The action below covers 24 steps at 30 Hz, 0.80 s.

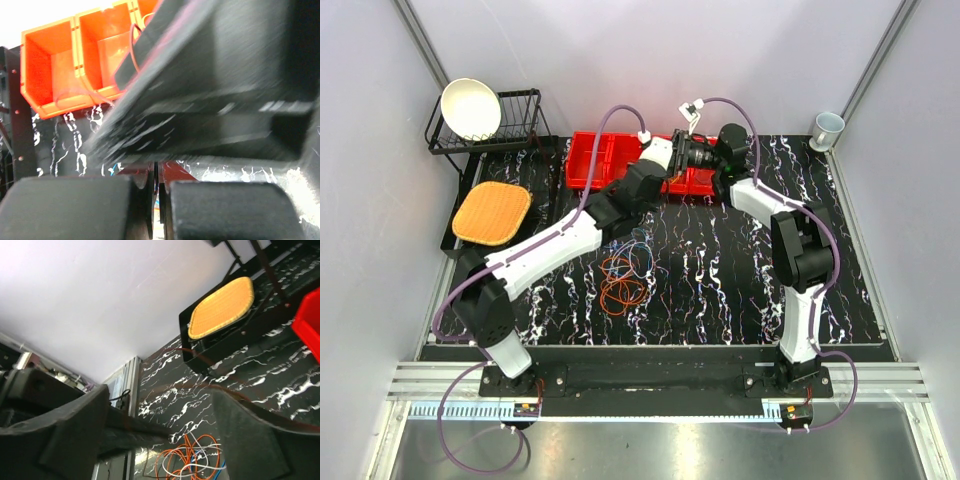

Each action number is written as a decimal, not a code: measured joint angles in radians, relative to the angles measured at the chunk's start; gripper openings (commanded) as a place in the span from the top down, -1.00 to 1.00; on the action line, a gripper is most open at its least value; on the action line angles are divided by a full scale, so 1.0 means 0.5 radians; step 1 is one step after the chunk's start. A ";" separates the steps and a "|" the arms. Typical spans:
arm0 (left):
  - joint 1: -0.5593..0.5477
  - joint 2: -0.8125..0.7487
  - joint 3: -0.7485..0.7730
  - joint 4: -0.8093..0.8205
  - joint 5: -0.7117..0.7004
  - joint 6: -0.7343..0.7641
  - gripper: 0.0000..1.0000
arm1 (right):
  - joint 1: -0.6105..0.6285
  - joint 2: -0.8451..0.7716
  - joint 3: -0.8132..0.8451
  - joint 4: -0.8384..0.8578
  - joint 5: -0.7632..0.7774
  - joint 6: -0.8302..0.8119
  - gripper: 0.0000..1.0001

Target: Untangle the cables

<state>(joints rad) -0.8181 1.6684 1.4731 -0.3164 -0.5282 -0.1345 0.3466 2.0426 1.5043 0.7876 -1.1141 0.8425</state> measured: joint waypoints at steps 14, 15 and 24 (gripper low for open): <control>0.014 -0.172 1.070 -0.683 0.023 0.001 1.00 | -0.228 0.090 -0.027 0.006 0.217 0.127 -0.89; 0.014 -0.196 1.147 -0.706 0.036 -0.003 1.00 | -0.227 0.098 -0.028 -0.005 0.231 0.127 -0.89; 0.021 -0.317 1.421 -0.738 0.060 0.060 1.00 | -0.263 0.104 -0.058 -0.158 0.449 0.088 -0.87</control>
<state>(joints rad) -0.8078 1.5097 2.1838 -0.6853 -0.4984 -0.1043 0.2150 2.0945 1.4754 0.7086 -0.8898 0.8864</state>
